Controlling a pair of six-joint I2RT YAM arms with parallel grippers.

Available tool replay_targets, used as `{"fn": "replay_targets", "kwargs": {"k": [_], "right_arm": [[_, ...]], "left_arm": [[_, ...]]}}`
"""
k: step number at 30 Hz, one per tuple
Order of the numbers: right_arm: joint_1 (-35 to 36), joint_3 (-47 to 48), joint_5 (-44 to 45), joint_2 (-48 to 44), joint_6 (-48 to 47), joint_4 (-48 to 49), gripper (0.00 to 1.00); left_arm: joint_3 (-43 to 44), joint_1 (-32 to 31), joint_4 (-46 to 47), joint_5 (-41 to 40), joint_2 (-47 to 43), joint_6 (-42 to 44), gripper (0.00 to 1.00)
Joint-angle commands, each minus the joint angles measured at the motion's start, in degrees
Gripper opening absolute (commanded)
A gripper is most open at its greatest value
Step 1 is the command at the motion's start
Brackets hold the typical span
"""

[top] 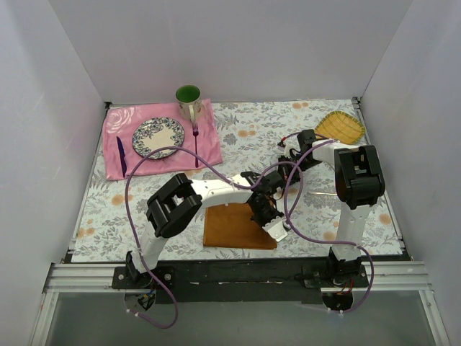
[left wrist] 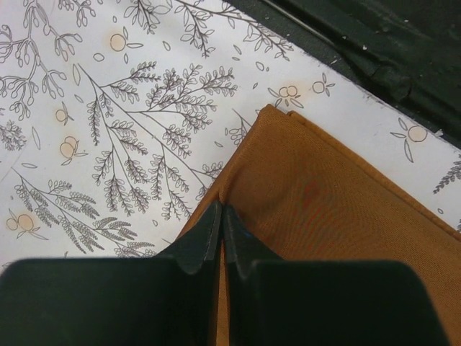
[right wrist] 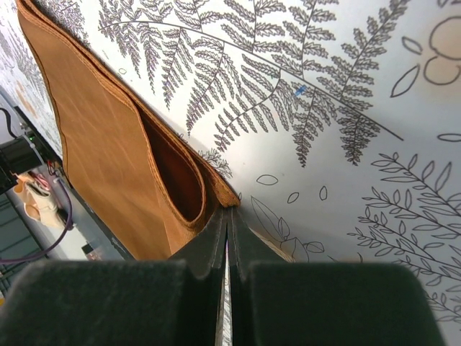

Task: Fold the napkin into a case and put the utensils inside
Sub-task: Smooth out the lower triangle-folded napkin at the center of the board.

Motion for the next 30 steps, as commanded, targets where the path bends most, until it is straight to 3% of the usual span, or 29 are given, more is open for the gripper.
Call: {"fn": "replay_targets", "kwargs": {"k": [1,11,16,21,26,28,30], "right_arm": [[0.60,0.45,6.13,3.22,-1.67,1.53,0.03],[0.60,0.81,5.87,3.66,-1.67,1.44,0.02],[0.60,2.90,4.46,3.04,-1.67,0.48,0.07],[0.51,8.88,3.31,-0.29,-4.48,-3.21,0.20],[0.25,17.39,5.59,-1.09,-10.02,-10.59,0.37],[-0.28,19.43,6.13,-0.13,-12.74,-12.00,0.39],[-0.72,22.15,4.73,0.66,-15.98,-14.11,0.40]], "left_arm": [[1.50,-0.90,-2.45,1.45,-2.17,1.30,0.00],[1.50,-1.08,-2.18,2.24,-2.26,0.07,0.00],[1.24,-0.90,1.15,0.92,-2.34,-5.45,0.26],[1.94,1.47,1.25,5.22,-7.96,-11.87,0.34],[-4.46,4.80,1.95,6.63,-16.57,-19.61,0.51],[-6.57,5.86,2.30,6.46,-21.14,-21.45,0.56],[-9.48,9.36,6.68,6.63,-25.00,-31.01,0.58]]}}
